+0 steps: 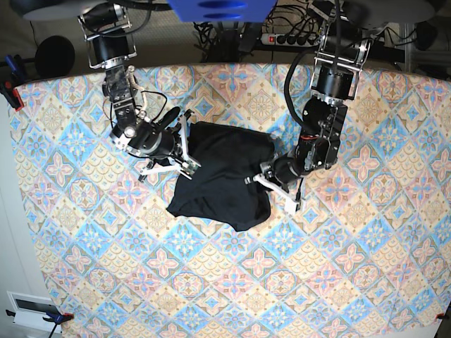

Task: Layout the t-shirt on the table in an organized manner, then fold the t-shirt properly
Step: 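Smooth the bundle top with the right gripper, sliding it across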

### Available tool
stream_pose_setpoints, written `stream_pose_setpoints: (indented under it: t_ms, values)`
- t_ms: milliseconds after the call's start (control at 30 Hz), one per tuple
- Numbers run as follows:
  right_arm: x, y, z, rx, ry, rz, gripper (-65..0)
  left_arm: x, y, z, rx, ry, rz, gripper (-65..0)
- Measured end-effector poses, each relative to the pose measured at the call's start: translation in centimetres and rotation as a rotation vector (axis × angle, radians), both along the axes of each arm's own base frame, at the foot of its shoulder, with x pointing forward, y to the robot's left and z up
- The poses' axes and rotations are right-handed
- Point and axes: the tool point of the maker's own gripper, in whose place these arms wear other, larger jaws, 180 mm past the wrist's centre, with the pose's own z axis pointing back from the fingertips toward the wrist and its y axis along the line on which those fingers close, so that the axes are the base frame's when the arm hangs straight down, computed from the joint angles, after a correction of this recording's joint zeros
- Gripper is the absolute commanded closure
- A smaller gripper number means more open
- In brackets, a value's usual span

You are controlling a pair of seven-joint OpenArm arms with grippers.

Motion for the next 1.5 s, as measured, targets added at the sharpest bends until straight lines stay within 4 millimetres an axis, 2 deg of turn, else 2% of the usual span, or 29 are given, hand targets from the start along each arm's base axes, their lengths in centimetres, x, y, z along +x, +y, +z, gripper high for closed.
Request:
stream_pose_setpoints:
  t_ms: [133,200,267,333,433,600,733,833,933,1000,1167,1233,1400,1500]
  values:
    - [1.1,-1.8,2.3,0.006,-0.074,-0.068,0.0,-1.5,3.4,0.1,-0.006,0.031,0.060,0.0]
    - [0.3,-2.1,2.4,0.015,-0.076,-0.081,0.0,-2.0,6.1,0.2,0.005,0.032,0.119,0.0]
    - [-1.3,-1.5,1.8,0.027,-0.043,-0.096,0.0,-2.6,9.3,0.8,0.013,0.019,0.196,0.0]
    - [-2.0,0.6,2.7,0.102,-0.053,-0.095,0.0,-3.5,11.5,1.2,0.012,0.014,0.257,0.0]
    - [-1.9,5.2,4.8,0.302,-0.062,-0.088,0.0,-5.5,13.2,1.6,0.006,0.036,0.293,0.0]
    - [-2.0,9.5,6.0,0.441,-0.033,-0.110,0.0,-7.1,17.0,3.7,0.043,-0.028,0.390,0.0]
    - [-1.6,12.7,5.2,0.478,0.019,-0.035,0.0,-8.8,17.8,3.7,0.058,-0.021,0.407,0.0]
    - [-0.4,12.6,3.2,0.472,0.056,-0.057,0.0,-9.5,18.1,3.4,0.058,-0.010,0.419,0.0]
    - [0.0,12.6,1.6,0.455,0.098,-0.061,0.0,-10.0,19.5,3.4,0.064,-0.009,0.462,0.0]
    - [0.6,13.0,1.6,0.468,0.101,-0.055,0.0,-10.4,19.7,3.4,0.048,-0.003,0.473,0.0]
    - [1.8,13.3,1.5,0.468,0.107,-0.049,0.0,-10.0,18.9,3.9,-0.020,-0.018,0.472,0.0]
    - [1.3,14.8,1.3,0.494,0.146,-0.006,0.0,-10.0,18.9,3.9,-0.017,-0.018,0.472,0.0]
    - [0.3,19.6,2.4,0.524,0.164,0.145,0.0,-10.0,19.0,3.9,-0.016,-0.018,0.473,0.0]
    - [-0.1,20.1,1.2,0.541,0.192,0.141,0.0,-10.0,18.9,3.9,-0.019,-0.018,0.473,0.0]
